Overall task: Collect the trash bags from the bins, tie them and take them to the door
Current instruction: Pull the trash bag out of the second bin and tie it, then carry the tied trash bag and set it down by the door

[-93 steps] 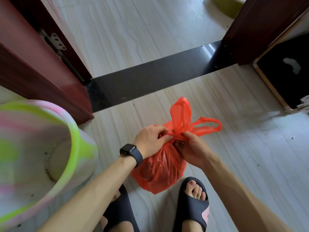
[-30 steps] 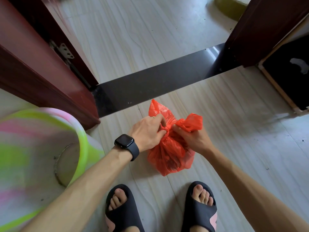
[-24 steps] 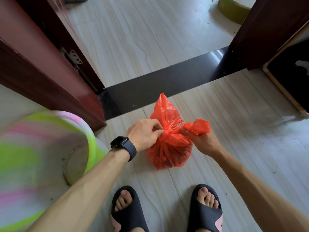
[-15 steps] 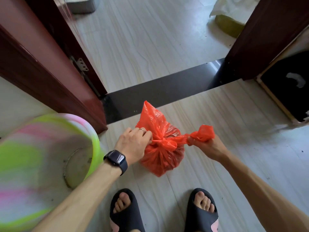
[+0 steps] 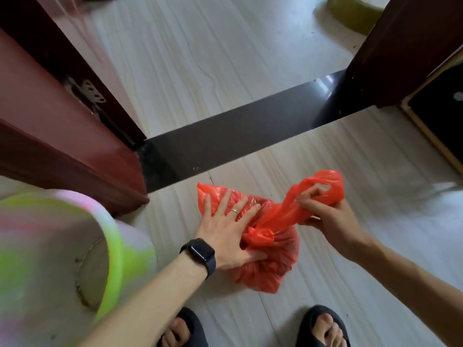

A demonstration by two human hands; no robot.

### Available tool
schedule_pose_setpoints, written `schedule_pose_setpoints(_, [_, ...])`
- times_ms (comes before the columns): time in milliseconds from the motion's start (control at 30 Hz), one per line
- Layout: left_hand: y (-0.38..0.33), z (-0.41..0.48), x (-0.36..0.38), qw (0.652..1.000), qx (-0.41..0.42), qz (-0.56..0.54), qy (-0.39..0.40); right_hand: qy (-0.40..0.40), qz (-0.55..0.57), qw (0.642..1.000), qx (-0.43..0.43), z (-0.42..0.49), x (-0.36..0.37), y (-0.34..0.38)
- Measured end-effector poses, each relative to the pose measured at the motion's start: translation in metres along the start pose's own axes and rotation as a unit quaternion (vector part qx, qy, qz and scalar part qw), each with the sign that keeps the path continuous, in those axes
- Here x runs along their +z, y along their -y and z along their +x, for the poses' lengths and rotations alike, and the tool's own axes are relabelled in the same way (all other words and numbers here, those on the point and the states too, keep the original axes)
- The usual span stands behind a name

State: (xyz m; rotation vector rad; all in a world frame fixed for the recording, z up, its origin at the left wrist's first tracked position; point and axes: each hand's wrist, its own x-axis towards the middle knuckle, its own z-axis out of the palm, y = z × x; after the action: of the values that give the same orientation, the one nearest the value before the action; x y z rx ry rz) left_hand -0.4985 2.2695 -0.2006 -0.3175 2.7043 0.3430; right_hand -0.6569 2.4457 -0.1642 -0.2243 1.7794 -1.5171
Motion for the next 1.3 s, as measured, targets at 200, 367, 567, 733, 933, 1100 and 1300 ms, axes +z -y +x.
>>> schedule_pose_setpoints(200, [-0.003, 0.008, 0.032, 0.992, -0.079, -0.069, 0.076, -0.086, 0.111, 0.987, 0.074, 0.009, 0.006, 0.011])
schedule_pose_setpoints(367, [-0.032, -0.001, -0.062, 0.970, -0.089, 0.050, 0.222, -0.037, 0.030, 0.986, 0.163, -0.044, 0.019, 0.085])
schedule_pose_setpoints(567, [-0.111, -0.045, -0.234, 0.967, -0.055, 0.089, 0.232, -0.041, -0.101, 0.967, 0.232, -0.131, -0.003, 0.185])
schedule_pose_setpoints(733, [-0.201, -0.091, -0.389, 0.970, -0.010, 0.088, 0.228, -0.094, -0.055, 0.955, 0.274, -0.240, -0.066, 0.311])
schedule_pose_setpoints(933, [-0.366, -0.146, -0.581, 0.969, 0.158, 0.134, 0.135, -0.208, -0.010, 0.950, 0.233, -0.404, -0.184, 0.502])
schedule_pose_setpoints(1100, [-0.524, -0.170, -0.680, 0.937, 0.298, 0.167, 0.064, -0.341, 0.001, 0.927, 0.157, -0.540, -0.288, 0.589])
schedule_pose_setpoints(1300, [-0.721, -0.166, -0.727, 0.894, 0.410, 0.177, -0.030, -0.472, 0.057, 0.879, 0.038, -0.671, -0.413, 0.624])
